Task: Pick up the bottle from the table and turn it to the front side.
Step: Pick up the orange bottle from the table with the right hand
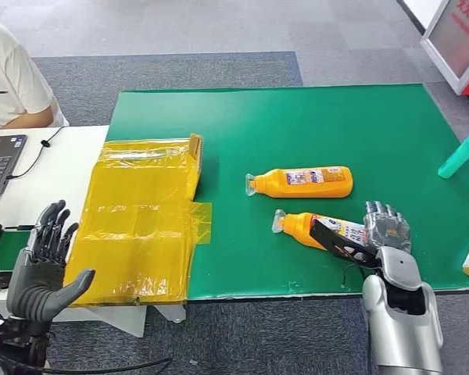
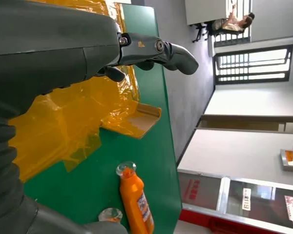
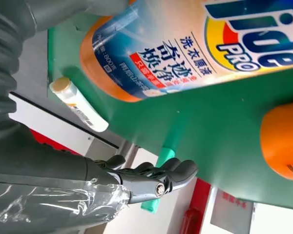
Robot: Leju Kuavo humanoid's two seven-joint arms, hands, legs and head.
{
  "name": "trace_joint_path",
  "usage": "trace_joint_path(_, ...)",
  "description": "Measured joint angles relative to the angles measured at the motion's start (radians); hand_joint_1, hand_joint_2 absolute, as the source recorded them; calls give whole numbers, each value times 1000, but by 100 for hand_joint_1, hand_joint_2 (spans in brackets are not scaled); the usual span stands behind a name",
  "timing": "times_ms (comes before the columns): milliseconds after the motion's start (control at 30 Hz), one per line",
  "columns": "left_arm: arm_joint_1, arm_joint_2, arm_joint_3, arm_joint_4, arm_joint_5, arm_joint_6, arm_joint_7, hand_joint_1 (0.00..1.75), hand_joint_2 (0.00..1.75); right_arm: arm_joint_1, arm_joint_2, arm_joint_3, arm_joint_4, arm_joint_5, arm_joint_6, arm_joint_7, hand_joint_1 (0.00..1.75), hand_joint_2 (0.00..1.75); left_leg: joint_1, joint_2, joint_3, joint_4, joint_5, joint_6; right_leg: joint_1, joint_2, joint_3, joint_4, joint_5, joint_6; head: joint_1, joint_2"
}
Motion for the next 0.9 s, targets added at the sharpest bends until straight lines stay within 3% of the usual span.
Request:
trace_joint_path(833,3,4,21,-6,19,-24,-9,0,175,-39,-20,-15,179,0,49,-28,0,175,0,0,0,0,0,0,0,0,1,0,0,0,0,0)
trace_joint_path(900,7,3,21,-6,19,-27,-9,0,175,-40,-20,-13,183,0,48,-31,33,175,0,0,0,0,0,0,0,0,1,0,0,0,0,0)
